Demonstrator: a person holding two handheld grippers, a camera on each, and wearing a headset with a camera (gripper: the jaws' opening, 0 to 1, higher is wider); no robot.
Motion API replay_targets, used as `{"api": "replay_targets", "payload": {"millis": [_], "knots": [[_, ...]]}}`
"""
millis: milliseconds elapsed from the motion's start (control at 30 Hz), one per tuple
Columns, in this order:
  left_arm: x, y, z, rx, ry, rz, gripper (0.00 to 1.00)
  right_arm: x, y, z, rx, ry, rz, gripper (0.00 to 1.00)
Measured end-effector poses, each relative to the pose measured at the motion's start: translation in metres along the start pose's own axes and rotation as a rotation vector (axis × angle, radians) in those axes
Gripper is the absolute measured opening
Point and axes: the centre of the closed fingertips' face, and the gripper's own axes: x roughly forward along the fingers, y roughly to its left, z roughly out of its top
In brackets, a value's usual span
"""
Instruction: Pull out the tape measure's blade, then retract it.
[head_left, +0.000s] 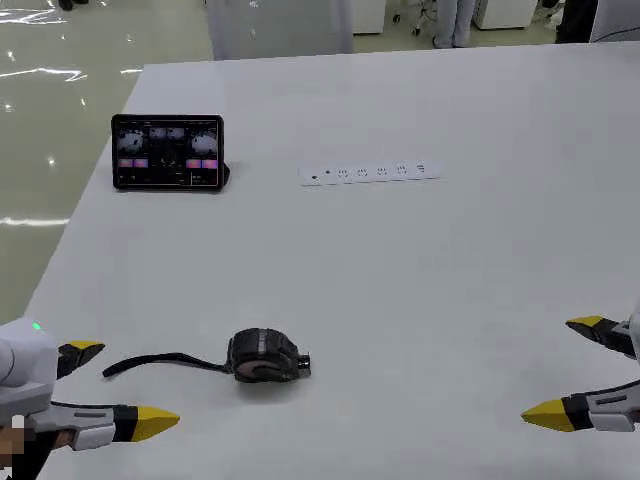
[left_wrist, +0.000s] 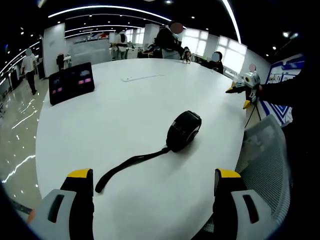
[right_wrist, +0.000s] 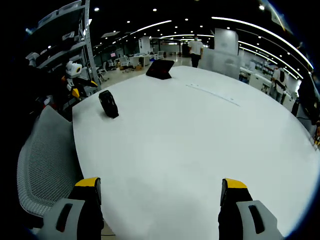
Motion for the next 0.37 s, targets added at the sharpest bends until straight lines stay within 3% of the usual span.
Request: {"api": "replay_targets", "payload": {"millis": [367], "knots": [[-0.0011, -0.0002, -0.003, -0.011, 0.007, 0.0, 0.99, -0.0014, 0.0049, -0.0033, 0.014, -0.002, 0.003, 0.99]]}}
